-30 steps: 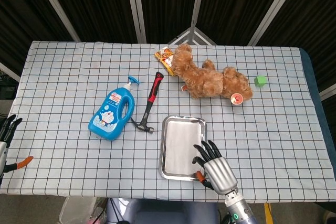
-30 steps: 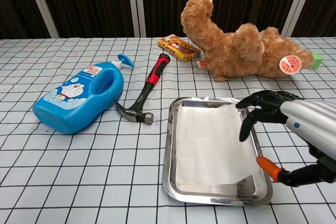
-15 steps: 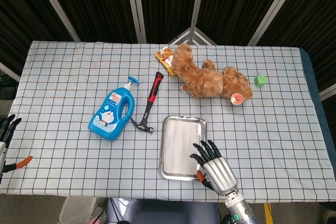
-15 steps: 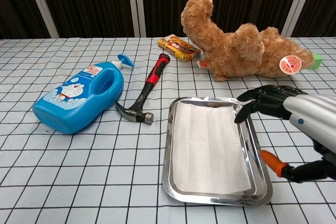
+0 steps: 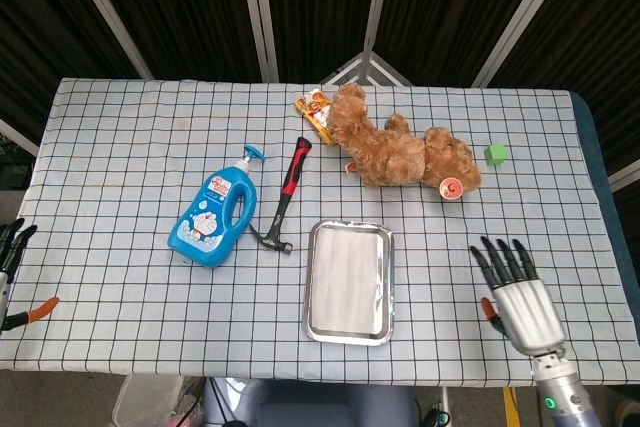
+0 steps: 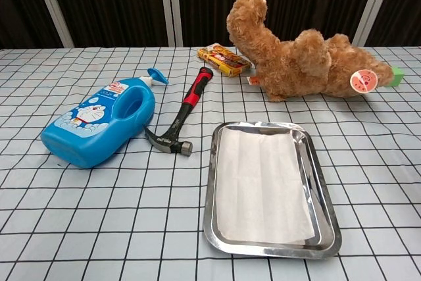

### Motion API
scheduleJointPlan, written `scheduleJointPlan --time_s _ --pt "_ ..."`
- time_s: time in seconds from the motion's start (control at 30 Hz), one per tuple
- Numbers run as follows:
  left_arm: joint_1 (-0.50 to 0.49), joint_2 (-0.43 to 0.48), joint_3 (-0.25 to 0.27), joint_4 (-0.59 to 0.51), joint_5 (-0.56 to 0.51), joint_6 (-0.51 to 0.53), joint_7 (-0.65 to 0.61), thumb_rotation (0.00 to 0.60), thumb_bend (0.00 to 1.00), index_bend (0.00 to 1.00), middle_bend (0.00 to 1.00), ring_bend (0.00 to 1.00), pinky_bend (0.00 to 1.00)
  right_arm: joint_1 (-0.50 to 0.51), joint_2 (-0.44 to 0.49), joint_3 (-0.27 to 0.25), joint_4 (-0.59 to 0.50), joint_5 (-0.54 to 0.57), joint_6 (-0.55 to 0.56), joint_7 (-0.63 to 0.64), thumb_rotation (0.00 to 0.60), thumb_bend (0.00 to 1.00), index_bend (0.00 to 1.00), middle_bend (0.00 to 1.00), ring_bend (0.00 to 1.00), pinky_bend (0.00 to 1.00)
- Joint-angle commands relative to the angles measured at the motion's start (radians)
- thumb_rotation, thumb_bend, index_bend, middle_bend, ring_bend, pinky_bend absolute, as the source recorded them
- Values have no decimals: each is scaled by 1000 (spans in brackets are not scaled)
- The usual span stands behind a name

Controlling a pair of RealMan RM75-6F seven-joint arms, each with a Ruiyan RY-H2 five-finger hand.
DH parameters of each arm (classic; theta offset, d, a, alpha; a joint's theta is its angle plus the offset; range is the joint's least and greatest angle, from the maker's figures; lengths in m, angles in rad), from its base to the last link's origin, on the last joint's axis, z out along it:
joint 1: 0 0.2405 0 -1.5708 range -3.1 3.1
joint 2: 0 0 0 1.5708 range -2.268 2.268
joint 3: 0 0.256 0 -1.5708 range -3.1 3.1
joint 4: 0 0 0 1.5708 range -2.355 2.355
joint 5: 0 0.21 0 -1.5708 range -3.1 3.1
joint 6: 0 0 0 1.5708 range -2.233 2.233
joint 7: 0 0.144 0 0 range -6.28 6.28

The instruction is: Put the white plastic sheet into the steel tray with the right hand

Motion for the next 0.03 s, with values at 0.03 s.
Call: scheduleJointPlan --time_s 0.03 --pt "1 -5 1 6 4 4 11 600 0 0 0 0 0 -59 65 1 96 28 73 110 600 411 0 0 0 0"
